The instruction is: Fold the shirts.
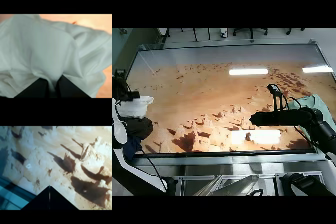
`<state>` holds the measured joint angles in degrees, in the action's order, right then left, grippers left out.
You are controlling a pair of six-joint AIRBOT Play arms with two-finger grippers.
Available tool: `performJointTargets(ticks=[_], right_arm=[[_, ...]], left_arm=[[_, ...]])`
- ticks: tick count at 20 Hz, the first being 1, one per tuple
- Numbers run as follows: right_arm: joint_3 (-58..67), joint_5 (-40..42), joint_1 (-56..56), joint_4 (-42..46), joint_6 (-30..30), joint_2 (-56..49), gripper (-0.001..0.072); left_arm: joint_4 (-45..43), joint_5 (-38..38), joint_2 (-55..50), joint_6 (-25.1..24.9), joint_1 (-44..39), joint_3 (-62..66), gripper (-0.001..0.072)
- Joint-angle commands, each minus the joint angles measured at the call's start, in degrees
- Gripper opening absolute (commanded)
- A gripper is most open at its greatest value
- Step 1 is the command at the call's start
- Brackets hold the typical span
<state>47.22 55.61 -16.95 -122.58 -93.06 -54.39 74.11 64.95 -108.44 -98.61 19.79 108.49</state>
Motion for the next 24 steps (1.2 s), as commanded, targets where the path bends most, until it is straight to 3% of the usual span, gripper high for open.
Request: performJointTargets(ticks=[1,5,10,12,15,17,20,21,22,23,24], right_arm=[[0.0,0.0,0.0,0.0,0.0,0.0,0.002],[0.0,-0.4,0.0,0.0,0.0,0.0,0.002],[0.0,-0.6,0.0,0.0,0.0,0.0,0.0021],[0.0,-0.5,0.0,0.0,0.0,0.0,0.0021],[0.0,3.8,0.0,0.0,0.0,0.0,0.0021],[0.0,5.2,0.3,0.6,0.0,0.2,0.0021],[1.4,8.0,4.0,0.4,0.0,0.5,0.0021],[2.5,9.7,5.9,0.4,0.0,0.6,0.0022],[3.9,11.8,8.2,0.4,0.0,0.5,0.003],[5.4,13.6,10.7,0.4,0.0,0.5,0.011],[6.8,14.6,12.9,0.4,0.0,0.5,0.0352]], left_arm=[[13.7,5.3,7.4,0.0,-5.2,8.4,0.0015],[27.9,5.7,21.0,0.1,-17.2,6.9,0.0015],[33.9,6.6,30.0,3.9,-37.7,-3.5,0.0015],[33.9,5.1,30.3,6.4,-45.7,-8.6,0.0015],[33.9,-3.3,28.9,10.8,-55.1,-18.2,0.0015],[33.9,-7.0,26.3,12.9,-59.5,-23.5,0.0015],[34.1,-6.4,21.7,16.2,-62.2,-26.7,0.0015],[34.8,-6.3,20.9,17.4,-62.3,-26.6,0.0061],[36.5,-6.8,21.0,17.4,-61.9,-26.4,0.0391],[38.3,-6.7,21.3,17.4,-61.1,-25.6,0.07],[39.0,-5.2,21.9,17.2,-59.6,-23.8,0.0689]])
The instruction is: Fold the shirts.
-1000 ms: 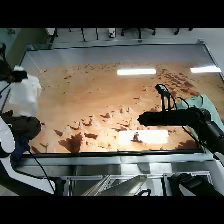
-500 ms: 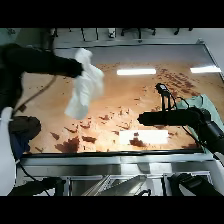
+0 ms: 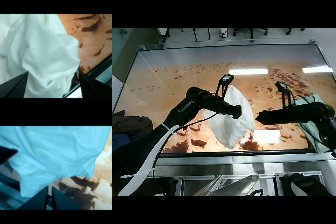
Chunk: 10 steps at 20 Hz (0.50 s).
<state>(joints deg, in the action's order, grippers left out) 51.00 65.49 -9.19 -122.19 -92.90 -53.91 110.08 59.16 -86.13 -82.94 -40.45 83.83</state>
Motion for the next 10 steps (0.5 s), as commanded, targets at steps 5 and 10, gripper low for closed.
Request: performJointTargets(ticks=[5,10], right_arm=[[6.2,4.6,15.2,0.0,-0.1,-1.2,0.0536],[6.2,3.1,17.2,-2.7,-1.9,-13.2,0.0518]], left_arm=[[-1.1,16.5,5.8,-2.1,13.7,9.6,0.0689],[2.4,17.6,12.6,-3.7,30.9,-9.9,0.0689]])
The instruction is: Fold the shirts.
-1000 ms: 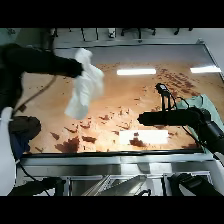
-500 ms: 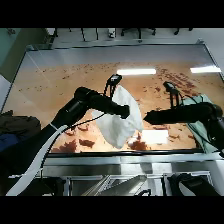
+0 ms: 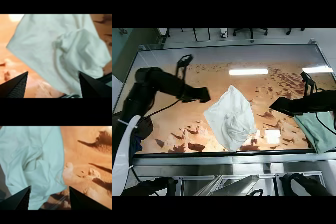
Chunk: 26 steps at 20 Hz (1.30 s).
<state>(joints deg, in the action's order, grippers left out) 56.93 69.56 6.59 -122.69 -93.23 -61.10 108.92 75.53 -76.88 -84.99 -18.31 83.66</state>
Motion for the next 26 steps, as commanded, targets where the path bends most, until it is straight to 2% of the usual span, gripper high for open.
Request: performJointTargets(ticks=[1,2,4,8,14,15,16,18,19,20,21,22,23,24,25,26], right_arm=[[0.3,-2.2,1.4,-4.2,-3.0,-9.4,0.0517],[0.3,-3.0,1.4,-6.1,-3.8,-12.5,0.0502],[0.3,-4.1,0.8,-9.8,-6.6,-18.6,0.0367],[0.4,-8.5,-3.1,-10.8,-7.1,-26.3,0.0366],[4.3,-12.2,-8.7,-12.6,-7.1,-32.3,0.0365],[5.3,-12.2,-9.4,-12.6,-7.1,-33.3,0.0366],[6.4,-12.2,-10.1,-12.6,-7.1,-34.6,0.0365],[8.3,-12.2,-11.2,-13.3,-7.1,-36.8,0.0362],[9.3,-12.3,-11.5,-13.5,-7.1,-37.6,0.0354],[10.5,-12.3,-11.7,-13.6,-7.1,-38.0,0.0135],[11.8,-13.0,-11.7,-13.6,-7.1,-38.2,0.0029],[13.2,-13.6,-11.6,-13.5,-7.1,-38.2,0.0029],[14.7,-13.0,-11.3,-13.5,-7.1,-38.2,0.0104],[16.4,-11.2,-11.0,-13.4,-7.3,-38.1,0.0366],[18.0,-8.9,-10.4,-13.2,-8.1,-38.1,0.0483],[19.4,-7.1,-9.9,-12.7,-8.2,-38.1,0.0479]], left_arm=[[7.0,-1.0,3.7,-3.2,11.0,-14.9,0.0689],[9.9,-3.6,3.6,-4.8,12.5,-19.9,0.0689],[14.3,-11.5,3.0,-8.0,13.6,-28.8,0.0688],[25.2,-23.5,-5.3,-13.7,9.7,-34.6,0.0688],[26.1,-23.5,-19.1,-14.4,0.8,-21.9,0.0686],[26.1,-23.0,-20.4,-14.4,0.0,-19.9,0.0609],[26.0,-22.4,-21.6,-14.4,-0.6,-18.1,0.0447],[25.7,-20.6,-23.5,-14.4,-1.0,-15.4,0.0172],[25.7,-19.6,-23.8,-14.4,-1.0,-14.3,0.0108],[25.7,-19.1,-23.7,-14.4,-0.7,-13.1,0.0094],[25.6,-18.7,-23.3,-14.4,-0.3,-11.7,0.0015],[25.7,-18.3,-22.5,-14.4,0.4,-10.2,0.0015],[25.6,-18.0,-21.5,-13.9,1.1,-9.1,0.0015],[25.6,-17.5,-20.4,-13.7,1.5,-8.2,0.0015],[25.5,-16.7,-19.6,-13.7,1.8,-7.8,0.0015],[25.5,-16.2,-19.0,-13.7,2.3,-7.9,0.0015]])
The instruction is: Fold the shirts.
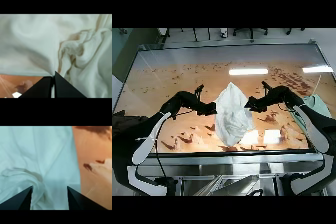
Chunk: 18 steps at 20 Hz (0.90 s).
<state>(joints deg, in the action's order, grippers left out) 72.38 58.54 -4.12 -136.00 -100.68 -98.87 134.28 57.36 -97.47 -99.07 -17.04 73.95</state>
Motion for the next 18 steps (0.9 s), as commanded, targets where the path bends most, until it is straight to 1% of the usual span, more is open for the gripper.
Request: performJointTargets(ticks=[1,6,10,14,15,16,17,18], right_arm=[[4.7,4.4,1.6,0.8,-0.4,-0.3,0.0479],[4.8,4.0,4.0,0.9,0.0,-2.1,0.048],[4.8,4.0,2.2,0.0,0.2,-6.5,0.0479],[4.8,2.8,-0.5,-0.4,0.1,-8.2,0.0474],[4.8,2.1,-1.2,-0.8,-0.1,-8.2,0.0347],[5.0,1.5,-1.7,-1.0,-0.1,-8.2,0.0139],[5.5,1.0,-2.1,-1.2,-0.2,-8.2,0.002],[6.6,1.3,-2.1,-1.4,-0.5,-8.2,0.0019]], left_arm=[[0.2,2.6,1.6,0.4,1.3,1.8,0.0015],[-0.2,2.4,1.3,0.4,1.3,1.7,0.0015],[-0.2,2.4,1.3,0.4,1.4,1.7,0.0015],[-0.2,2.1,1.3,0.4,1.4,1.7,0.0015],[-0.2,2.2,1.3,0.4,1.4,1.7,0.0015],[-0.2,2.2,1.3,0.4,1.4,1.7,0.0015],[-0.2,2.2,1.4,0.3,1.4,1.7,0.0015],[-0.2,2.0,1.8,0.3,1.4,1.8,0.0015]])
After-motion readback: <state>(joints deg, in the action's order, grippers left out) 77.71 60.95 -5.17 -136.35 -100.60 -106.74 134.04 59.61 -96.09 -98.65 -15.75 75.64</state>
